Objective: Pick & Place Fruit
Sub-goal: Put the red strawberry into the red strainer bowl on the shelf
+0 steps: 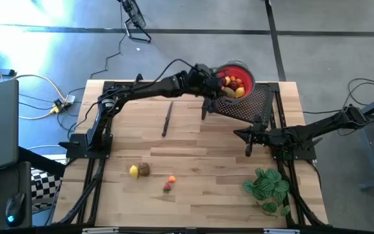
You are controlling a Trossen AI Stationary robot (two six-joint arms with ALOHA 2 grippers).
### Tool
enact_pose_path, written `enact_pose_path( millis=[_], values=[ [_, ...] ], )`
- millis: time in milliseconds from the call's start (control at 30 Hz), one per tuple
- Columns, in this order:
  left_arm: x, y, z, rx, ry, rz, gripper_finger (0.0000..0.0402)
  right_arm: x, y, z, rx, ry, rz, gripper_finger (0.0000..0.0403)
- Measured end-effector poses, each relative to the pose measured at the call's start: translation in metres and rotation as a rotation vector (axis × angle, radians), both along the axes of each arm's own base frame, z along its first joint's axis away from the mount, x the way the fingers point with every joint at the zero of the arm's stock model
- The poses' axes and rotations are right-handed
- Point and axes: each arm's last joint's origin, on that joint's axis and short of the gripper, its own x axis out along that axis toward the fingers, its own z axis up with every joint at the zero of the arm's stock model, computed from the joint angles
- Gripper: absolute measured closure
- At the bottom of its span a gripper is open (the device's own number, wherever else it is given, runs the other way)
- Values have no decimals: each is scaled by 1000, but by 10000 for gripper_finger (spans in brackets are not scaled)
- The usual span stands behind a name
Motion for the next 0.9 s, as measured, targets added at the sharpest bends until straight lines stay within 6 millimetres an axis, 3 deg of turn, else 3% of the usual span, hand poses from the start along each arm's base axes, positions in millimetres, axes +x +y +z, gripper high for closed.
enact_pose_path(
  millis=[133,300,900],
  values=[
    [-5,-16,-9,-6,32,-19,401,0,0,0,0,0,0,401],
    [-21,-30,-6,-1,0,-34,401,0,0,0,-1,4,1,401],
    [-128,-103,-20,-2,29,40,401,0,0,0,0,-2,-3,401]
  ],
)
